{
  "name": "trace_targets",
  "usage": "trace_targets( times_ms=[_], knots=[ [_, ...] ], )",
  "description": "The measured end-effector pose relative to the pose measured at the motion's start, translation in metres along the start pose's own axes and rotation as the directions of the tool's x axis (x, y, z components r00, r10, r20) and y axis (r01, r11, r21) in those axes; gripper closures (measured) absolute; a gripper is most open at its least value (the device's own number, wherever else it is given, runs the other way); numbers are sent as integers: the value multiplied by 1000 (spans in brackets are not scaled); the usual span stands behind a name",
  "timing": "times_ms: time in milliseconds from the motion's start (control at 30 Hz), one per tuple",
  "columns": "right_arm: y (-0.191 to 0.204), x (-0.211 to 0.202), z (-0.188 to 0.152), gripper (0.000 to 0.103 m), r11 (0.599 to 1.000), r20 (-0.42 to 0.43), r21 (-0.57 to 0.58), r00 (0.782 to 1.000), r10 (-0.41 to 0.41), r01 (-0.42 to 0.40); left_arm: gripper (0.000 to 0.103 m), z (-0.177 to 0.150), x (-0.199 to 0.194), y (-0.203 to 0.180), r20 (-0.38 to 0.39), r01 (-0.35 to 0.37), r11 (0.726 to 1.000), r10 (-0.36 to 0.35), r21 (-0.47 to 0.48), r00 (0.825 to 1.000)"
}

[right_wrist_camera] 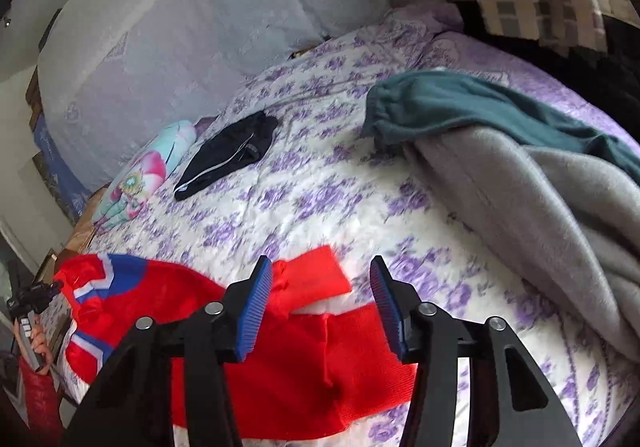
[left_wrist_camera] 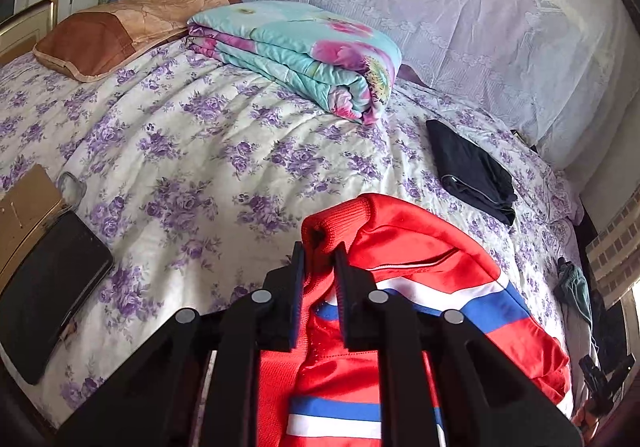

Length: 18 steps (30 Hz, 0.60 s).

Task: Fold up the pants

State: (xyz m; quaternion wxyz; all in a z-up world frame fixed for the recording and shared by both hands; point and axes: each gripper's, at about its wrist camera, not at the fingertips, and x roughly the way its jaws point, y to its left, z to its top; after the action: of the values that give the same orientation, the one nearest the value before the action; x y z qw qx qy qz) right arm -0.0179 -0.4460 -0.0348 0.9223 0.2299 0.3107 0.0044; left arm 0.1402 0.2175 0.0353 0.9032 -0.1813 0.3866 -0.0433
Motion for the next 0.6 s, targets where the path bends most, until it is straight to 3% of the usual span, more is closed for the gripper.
trace_targets(
  times_ms=[167, 233, 267, 333, 433, 600],
  knots=[
    [44, 43, -7, 59, 983, -161, -72, 975, 157, -170, 90, 1, 0, -9, 4, -28, 999, 28, 24, 1000],
    [65, 64, 20, 57, 970, -130, -99, 969, 208, -222, 90, 5, 4, -12, 0, -41, 999, 41, 21, 999],
    [73, 73, 39, 57, 967, -75, -100, 970, 229, -236, 90, 8, 6, -13, 0, -40, 999, 40, 13, 999],
    [79, 89, 75, 57, 973, -2, -62, 975, 223, -223, 90, 11, 7, -12, 2, -35, 999, 36, -12, 999],
    [73, 92, 103, 57, 975, 25, -24, 975, 222, -221, 90, 11, 0, -4, 32, -65, 997, 67, -43, 997],
    [16, 55, 78, 55, 998, 46, -20, 997, 57, -56, 90, 9, -4, 26, 34, -93, 993, 95, -76, 995]
  ],
)
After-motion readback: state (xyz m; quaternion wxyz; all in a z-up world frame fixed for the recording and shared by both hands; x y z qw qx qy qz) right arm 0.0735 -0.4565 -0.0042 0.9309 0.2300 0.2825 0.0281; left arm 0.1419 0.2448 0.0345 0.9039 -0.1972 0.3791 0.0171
